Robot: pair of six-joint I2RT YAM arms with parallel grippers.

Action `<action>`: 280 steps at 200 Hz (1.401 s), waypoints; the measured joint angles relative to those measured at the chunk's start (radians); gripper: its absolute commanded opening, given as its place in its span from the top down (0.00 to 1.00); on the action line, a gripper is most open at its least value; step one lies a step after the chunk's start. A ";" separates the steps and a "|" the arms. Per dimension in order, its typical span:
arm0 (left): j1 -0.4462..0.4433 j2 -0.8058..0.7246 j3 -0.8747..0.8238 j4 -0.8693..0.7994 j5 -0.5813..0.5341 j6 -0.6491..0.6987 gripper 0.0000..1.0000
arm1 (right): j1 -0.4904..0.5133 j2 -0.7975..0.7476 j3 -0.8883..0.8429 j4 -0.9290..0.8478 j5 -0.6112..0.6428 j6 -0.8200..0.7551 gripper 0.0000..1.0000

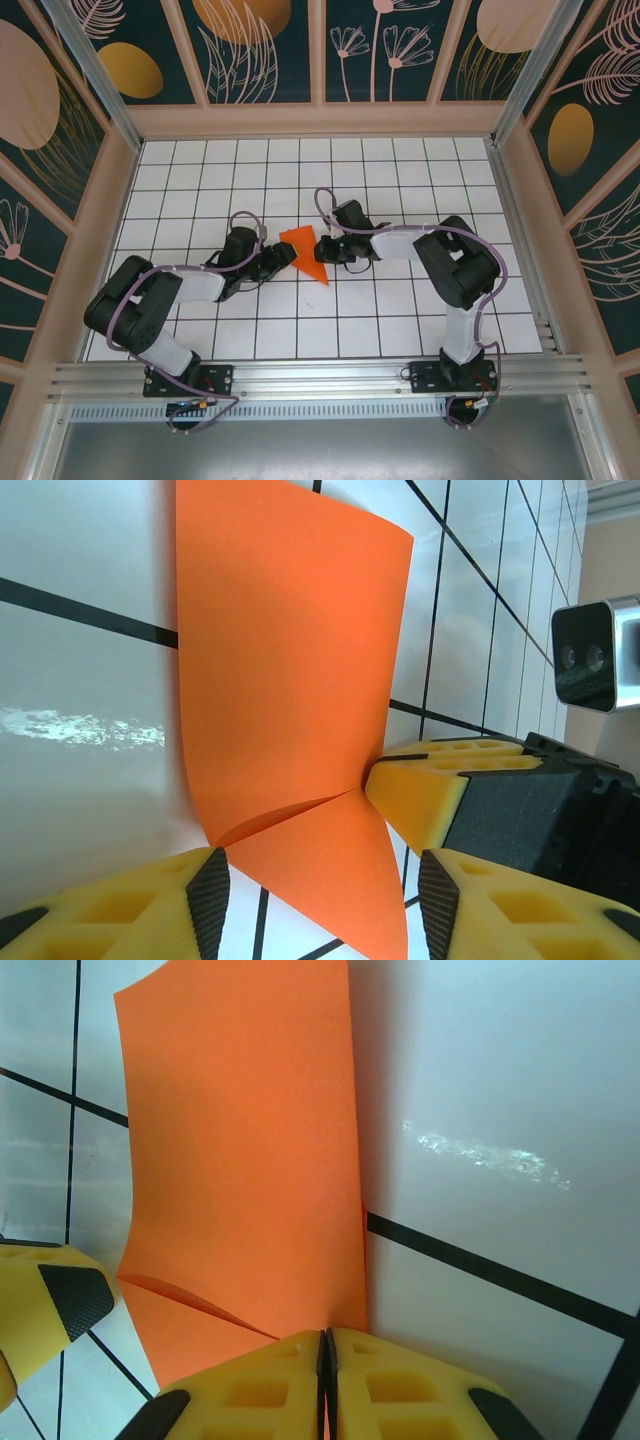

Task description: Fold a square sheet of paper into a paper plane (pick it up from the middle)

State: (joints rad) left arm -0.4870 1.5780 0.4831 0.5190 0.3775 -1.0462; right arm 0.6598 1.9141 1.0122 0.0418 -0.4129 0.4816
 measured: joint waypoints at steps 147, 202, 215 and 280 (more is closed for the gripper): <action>-0.003 0.040 0.052 -0.061 -0.007 -0.004 0.47 | -0.003 0.000 -0.005 0.008 -0.005 0.000 0.87; -0.012 0.077 0.080 -0.051 0.016 0.011 0.75 | -0.004 0.000 -0.005 0.010 -0.006 -0.002 0.85; -0.014 0.077 0.080 -0.051 0.016 0.010 0.83 | -0.004 -0.002 -0.008 0.016 -0.007 -0.005 0.83; -0.021 0.066 0.080 -0.071 -0.028 0.017 1.00 | -0.005 -0.115 -0.065 0.068 0.062 -0.043 0.68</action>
State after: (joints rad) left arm -0.5079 1.6436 0.5636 0.4477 0.3496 -1.0294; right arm 0.6544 1.7988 0.9470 0.1097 -0.3511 0.4385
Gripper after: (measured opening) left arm 0.045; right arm 0.313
